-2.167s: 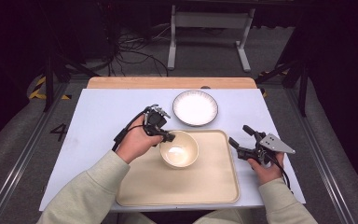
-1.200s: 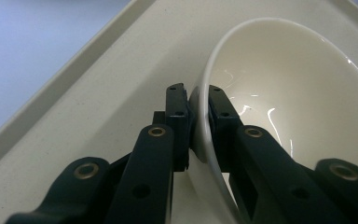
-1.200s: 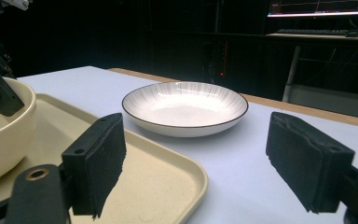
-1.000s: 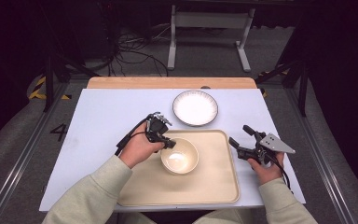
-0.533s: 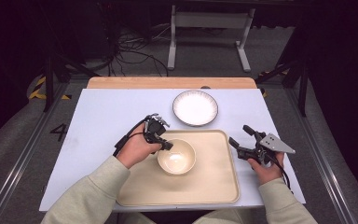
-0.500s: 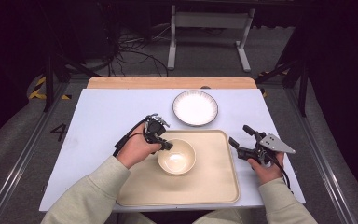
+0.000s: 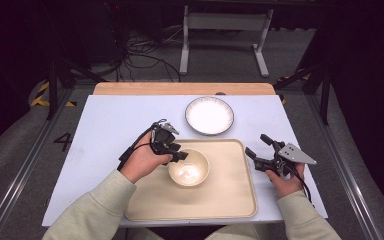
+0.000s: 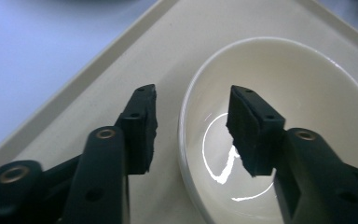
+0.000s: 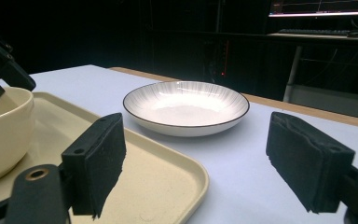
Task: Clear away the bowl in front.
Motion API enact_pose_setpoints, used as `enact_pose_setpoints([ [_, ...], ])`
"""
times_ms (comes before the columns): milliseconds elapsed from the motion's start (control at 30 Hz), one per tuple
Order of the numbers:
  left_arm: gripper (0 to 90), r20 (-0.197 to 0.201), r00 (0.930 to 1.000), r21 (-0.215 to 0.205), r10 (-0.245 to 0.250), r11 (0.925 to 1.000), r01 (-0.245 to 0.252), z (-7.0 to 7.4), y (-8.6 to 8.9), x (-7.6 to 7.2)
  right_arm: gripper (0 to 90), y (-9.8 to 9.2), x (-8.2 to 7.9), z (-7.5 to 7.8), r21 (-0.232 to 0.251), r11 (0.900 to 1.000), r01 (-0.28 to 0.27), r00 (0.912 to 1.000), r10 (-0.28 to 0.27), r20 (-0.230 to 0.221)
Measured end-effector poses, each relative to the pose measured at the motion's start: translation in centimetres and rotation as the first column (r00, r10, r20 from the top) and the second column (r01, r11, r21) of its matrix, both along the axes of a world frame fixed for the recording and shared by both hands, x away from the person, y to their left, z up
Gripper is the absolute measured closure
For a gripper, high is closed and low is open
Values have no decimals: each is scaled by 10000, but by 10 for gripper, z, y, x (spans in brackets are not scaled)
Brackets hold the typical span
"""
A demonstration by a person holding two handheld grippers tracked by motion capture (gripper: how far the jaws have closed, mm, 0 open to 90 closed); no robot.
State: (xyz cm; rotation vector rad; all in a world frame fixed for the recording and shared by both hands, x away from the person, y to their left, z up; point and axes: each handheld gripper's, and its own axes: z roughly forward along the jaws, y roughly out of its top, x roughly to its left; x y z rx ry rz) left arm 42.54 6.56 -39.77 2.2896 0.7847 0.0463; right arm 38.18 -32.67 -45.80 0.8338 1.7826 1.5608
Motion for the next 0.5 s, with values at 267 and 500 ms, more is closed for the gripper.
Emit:
enact_pose_setpoints([
  [267,392,830,9965,-526,79,9986,-36,13,18,-15,199,1,1,0,-113,9999,-94,9999,94,-74],
  [500,348,1273,9914,-1041,295,9944,-162,20,41,-28,195,1,2,1,-188,9996,-220,9996,217,-164],
])
